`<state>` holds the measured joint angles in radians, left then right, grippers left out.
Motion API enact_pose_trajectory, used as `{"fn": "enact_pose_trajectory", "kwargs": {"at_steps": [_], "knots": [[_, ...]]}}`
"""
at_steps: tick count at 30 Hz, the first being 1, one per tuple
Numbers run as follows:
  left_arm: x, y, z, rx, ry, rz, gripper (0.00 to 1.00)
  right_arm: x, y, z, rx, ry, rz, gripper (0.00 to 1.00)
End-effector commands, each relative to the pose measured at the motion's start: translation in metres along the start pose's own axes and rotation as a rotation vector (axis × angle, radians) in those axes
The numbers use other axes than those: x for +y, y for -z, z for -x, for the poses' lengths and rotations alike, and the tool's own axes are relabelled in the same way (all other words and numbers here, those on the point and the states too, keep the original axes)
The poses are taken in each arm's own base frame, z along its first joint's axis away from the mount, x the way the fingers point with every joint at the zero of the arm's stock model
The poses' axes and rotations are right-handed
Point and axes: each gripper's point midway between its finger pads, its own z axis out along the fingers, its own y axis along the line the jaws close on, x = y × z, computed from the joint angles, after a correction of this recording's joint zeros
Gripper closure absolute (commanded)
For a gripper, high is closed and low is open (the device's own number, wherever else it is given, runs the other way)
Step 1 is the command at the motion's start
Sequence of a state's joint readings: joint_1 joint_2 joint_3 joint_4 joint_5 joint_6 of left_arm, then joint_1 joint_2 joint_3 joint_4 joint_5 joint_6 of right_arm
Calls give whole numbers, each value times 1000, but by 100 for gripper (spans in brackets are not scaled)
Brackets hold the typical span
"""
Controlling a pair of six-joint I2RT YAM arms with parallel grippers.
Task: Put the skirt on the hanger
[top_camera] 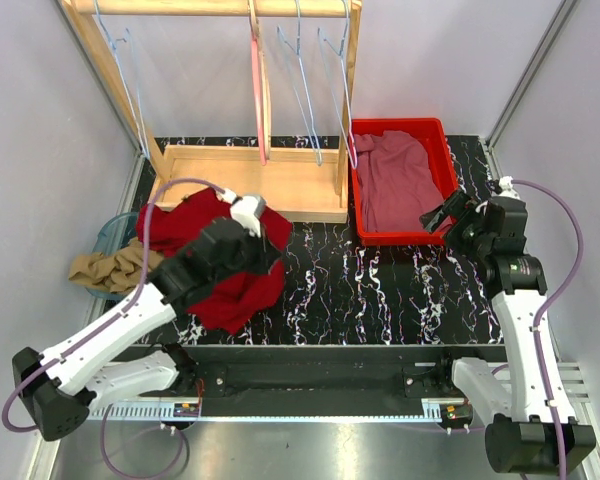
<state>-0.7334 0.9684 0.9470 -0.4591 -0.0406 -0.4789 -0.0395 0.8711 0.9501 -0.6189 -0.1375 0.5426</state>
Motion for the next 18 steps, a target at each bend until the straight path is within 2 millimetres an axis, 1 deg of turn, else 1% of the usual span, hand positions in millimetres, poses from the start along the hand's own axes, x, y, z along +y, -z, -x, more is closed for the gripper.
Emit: {"fn": "enact_pose_trajectory", "kwargs": {"at_steps": [1, 2, 3, 4, 5, 6, 7, 8, 9, 11, 12, 13, 14, 15, 16, 17, 18], "knots": [[-3, -16, -23, -49, 7, 12, 100, 25, 11, -3, 48, 44, 130, 0], [-5, -17, -35, -30, 2, 9, 100, 29, 9, -7, 65, 44, 159, 1], [4, -21, -56, 9, -2, 29, 100, 33, 9, -11, 81, 50, 191, 1], [7, -22, -64, 18, 12, 39, 100, 38, 7, -25, 136, 51, 242, 2], [7, -21, -73, 27, 11, 36, 100, 43, 5, -28, 143, 60, 278, 2], [15, -21, -88, 52, 11, 53, 100, 49, 4, -37, 173, 68, 310, 2], [18, -18, -91, 40, 27, 64, 100, 53, 2, -50, 211, 80, 336, 3], [20, -16, -96, 43, 31, 66, 100, 62, -1, -57, 225, 88, 358, 3], [27, -15, -106, 55, 32, 81, 100, 77, 1, -77, 275, 126, 398, 3], [34, -7, -108, 32, 74, 99, 100, 90, -9, -92, 288, 143, 391, 3], [39, -6, -116, 39, 98, 112, 100, 97, -13, -98, 297, 146, 400, 3], [40, -1, -116, 26, 112, 102, 100, 106, -13, -113, 336, 153, 425, 3], [45, 0, -125, 39, 117, 113, 100, 116, -23, -119, 349, 135, 446, 4], [48, 2, -127, 40, 135, 125, 100, 122, -26, -129, 375, 135, 465, 4], [53, 6, -132, 51, 136, 140, 100, 133, -26, -142, 406, 151, 492, 4], [58, 7, -137, 59, 138, 157, 100, 138, -36, -157, 446, 145, 486, 5], [61, 9, -140, 67, 150, 174, 100, 142, -40, -165, 468, 146, 490, 6]]}}
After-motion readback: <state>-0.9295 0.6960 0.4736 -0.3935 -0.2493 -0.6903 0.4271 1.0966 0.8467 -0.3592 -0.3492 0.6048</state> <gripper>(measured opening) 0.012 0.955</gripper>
